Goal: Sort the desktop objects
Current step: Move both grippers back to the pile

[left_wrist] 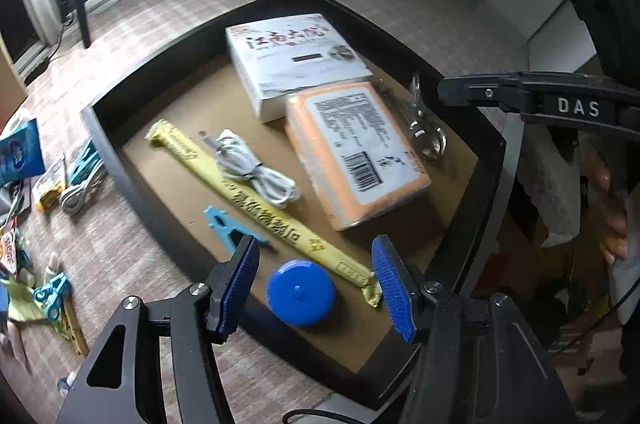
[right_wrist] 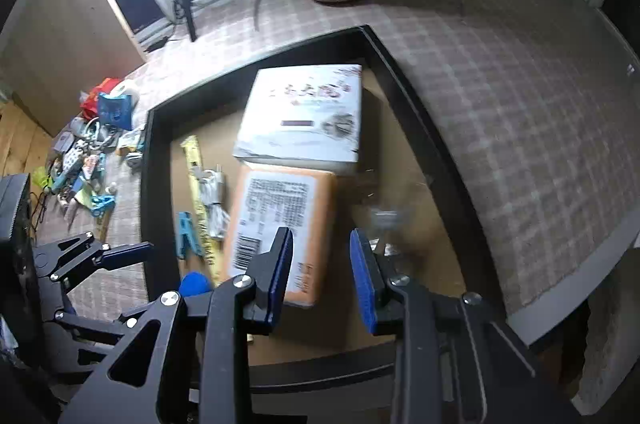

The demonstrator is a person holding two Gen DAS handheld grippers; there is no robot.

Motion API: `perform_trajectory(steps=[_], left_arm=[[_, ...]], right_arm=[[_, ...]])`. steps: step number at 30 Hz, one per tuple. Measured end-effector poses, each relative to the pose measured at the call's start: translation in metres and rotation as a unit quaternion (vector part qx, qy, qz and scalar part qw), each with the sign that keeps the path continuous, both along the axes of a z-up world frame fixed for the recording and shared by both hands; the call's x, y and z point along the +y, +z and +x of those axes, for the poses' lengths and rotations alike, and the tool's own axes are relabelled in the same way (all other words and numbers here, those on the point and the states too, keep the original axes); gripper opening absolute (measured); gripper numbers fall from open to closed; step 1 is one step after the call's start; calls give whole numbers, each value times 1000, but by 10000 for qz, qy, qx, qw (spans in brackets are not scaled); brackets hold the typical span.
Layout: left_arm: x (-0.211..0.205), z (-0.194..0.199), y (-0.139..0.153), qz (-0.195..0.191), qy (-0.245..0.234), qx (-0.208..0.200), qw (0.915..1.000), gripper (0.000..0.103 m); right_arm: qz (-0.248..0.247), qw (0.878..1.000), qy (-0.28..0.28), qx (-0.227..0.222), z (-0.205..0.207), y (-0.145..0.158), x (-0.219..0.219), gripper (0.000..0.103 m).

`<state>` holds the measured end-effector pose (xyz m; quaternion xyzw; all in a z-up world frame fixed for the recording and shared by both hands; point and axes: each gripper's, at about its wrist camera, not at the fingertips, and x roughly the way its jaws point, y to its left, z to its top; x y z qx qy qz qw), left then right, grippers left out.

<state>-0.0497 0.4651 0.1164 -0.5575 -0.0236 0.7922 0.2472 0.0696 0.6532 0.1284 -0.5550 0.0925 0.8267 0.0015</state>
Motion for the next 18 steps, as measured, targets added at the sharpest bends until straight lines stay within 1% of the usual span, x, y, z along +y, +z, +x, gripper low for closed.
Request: perform_trajectory(steps=[3, 7, 11, 14, 18], left_arm=[[-18, 1, 1, -3, 168, -3, 9999, 56], [-56, 6, -2, -56, 474, -15, 9989, 56], [-99, 8, -15, -113, 807, -109, 9966, 56], [-140, 19, -23, -149, 1096, -222, 9936, 56], [-186, 33, -37, -226, 1317, -356, 9904, 56]], right_arm=[[-50, 9998, 180, 19, -9, 3, -17, 30], [-127, 9989, 441, 20, -20, 4, -43, 30], [-175, 9969, 768, 5, -27, 3, -86, 30], [-228, 9953, 937, -22, -32, 1, -118, 30], [-295, 9926, 1179, -64, -38, -2, -164, 30]])
